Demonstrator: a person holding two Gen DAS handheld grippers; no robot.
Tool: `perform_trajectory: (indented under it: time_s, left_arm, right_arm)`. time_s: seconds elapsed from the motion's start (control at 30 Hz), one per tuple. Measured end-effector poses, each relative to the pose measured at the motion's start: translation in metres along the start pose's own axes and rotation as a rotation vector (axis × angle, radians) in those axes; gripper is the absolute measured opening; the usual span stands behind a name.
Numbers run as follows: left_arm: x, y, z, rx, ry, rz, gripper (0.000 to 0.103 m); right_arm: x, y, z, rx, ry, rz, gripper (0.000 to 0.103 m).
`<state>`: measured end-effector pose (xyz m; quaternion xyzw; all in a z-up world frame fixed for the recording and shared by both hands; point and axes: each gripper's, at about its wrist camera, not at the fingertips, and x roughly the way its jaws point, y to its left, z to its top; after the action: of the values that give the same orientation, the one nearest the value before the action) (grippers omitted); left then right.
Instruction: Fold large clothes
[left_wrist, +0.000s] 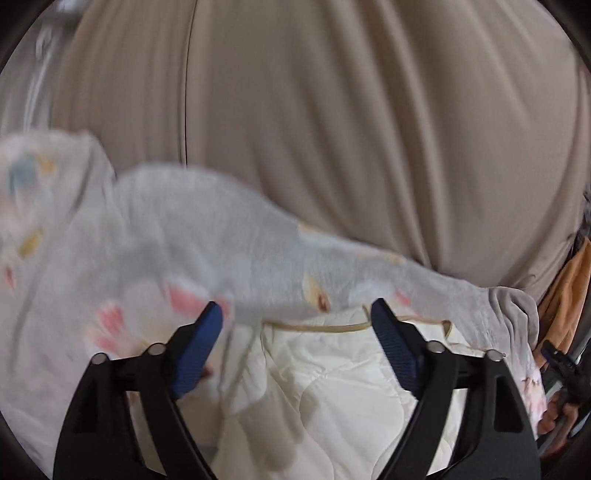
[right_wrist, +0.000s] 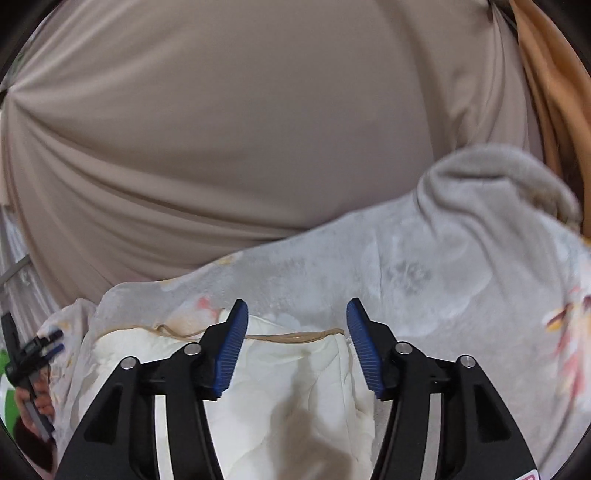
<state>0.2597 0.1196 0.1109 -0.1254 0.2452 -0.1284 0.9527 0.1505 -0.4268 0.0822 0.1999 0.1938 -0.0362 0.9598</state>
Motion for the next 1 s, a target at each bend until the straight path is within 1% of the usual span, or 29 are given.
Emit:
perform_trajectory:
  time_s: [0.03, 0.07, 0.17, 0.27, 0.3, 0.33, 0.37, 0.4, 0.43, 0.47, 0.5, 0.53, 0.6, 0.67, 0.7, 0.73, 0.77, 0.8, 0.83, 0.9, 0.97, 1.0]
  left_arm:
    - [-0.012, -0.004, 0.000, 0.035, 0.002, 0.007, 0.085]
    - [-0.019, -0.007, -0.004, 0.061, 0.025, 0.014, 0.085]
    - [-0.018, -0.008, -0.033, 0.093, 0.144, -0.011, 0.086]
    - [-0.005, 0.005, -0.080, 0.093, 0.296, -0.009, 0.084]
    - [-0.002, 0.010, -0.090, 0.082, 0.333, -0.003, 0.082]
    - [0.004, 0.017, -0.103, 0.053, 0.376, 0.005, 0.075]
    - [0.008, 0.022, -0.111, 0.023, 0.404, -0.007, 0.069]
    - [0.008, 0.026, -0.115, 0.000, 0.408, -0.010, 0.066]
    - [0.007, 0.026, -0.113, 0.005, 0.404, 0.002, 0.053]
    - [0.005, 0.025, -0.111, 0.018, 0.398, 0.015, 0.034]
    - [0.002, 0.024, -0.106, 0.025, 0.393, 0.019, 0.026]
    - [-0.003, 0.024, -0.099, 0.017, 0.391, 0.012, 0.016]
    - [-0.014, 0.024, -0.088, 0.008, 0.379, -0.002, 0.014]
    - [-0.019, 0.027, -0.089, 0.024, 0.378, 0.014, 0.013]
    - [-0.017, 0.032, -0.094, 0.026, 0.391, 0.027, 0.013]
    - [-0.012, 0.036, -0.102, 0.019, 0.415, 0.039, 0.013]
    - [-0.004, 0.042, -0.111, 0.003, 0.447, 0.048, 0.013]
    - [0.000, 0.044, -0.116, -0.011, 0.460, 0.043, 0.013]
    - [0.001, 0.045, -0.121, -0.013, 0.457, 0.045, 0.013]
    - [-0.004, 0.041, -0.118, 0.005, 0.440, 0.063, 0.013]
    - [-0.014, 0.035, -0.106, 0.006, 0.419, 0.062, 0.016]
    - [-0.019, 0.032, -0.097, 0.007, 0.400, 0.053, 0.016]
  right_arm:
    - [-0.011, 0.003, -0.004, -0.031, -0.005, 0.000, 0.063]
    - [-0.018, 0.005, -0.010, -0.058, 0.002, 0.003, 0.065]
    - [-0.028, 0.006, -0.042, -0.128, 0.087, -0.024, 0.066]
    - [-0.027, -0.006, -0.072, -0.139, 0.179, -0.078, 0.066]
    - [-0.026, -0.013, -0.082, -0.116, 0.210, -0.084, 0.067]
    - [-0.026, -0.019, -0.087, -0.089, 0.232, -0.082, 0.066]
    - [-0.025, -0.026, -0.093, -0.054, 0.254, -0.074, 0.066]
    - [-0.022, -0.029, -0.096, -0.031, 0.271, -0.065, 0.058]
    - [-0.019, -0.031, -0.098, -0.020, 0.288, -0.051, 0.027]
    - [-0.016, -0.030, -0.099, -0.010, 0.317, -0.029, 0.013]
    - [-0.017, -0.028, -0.097, -0.001, 0.319, -0.016, 0.010]
    - [-0.019, -0.026, -0.096, 0.000, 0.303, -0.006, 0.009]
    - [-0.038, -0.016, -0.086, -0.018, 0.245, 0.016, 0.008]
    - [-0.050, -0.011, -0.082, -0.035, 0.211, 0.017, 0.008]
    - [-0.052, -0.011, -0.085, -0.041, 0.216, 0.010, 0.008]
    - [-0.046, -0.016, -0.092, -0.038, 0.245, -0.012, 0.008]
    - [-0.035, -0.025, -0.104, -0.024, 0.294, -0.043, 0.008]
    - [-0.025, -0.034, -0.116, -0.004, 0.340, -0.053, 0.007]
    - [-0.019, -0.040, -0.124, 0.015, 0.364, -0.045, 0.007]
    - [-0.018, -0.041, -0.126, 0.017, 0.366, -0.047, 0.007]
    - [-0.023, -0.032, -0.112, -0.011, 0.354, -0.056, 0.013]
    - [-0.027, -0.030, -0.103, -0.018, 0.330, -0.055, 0.018]
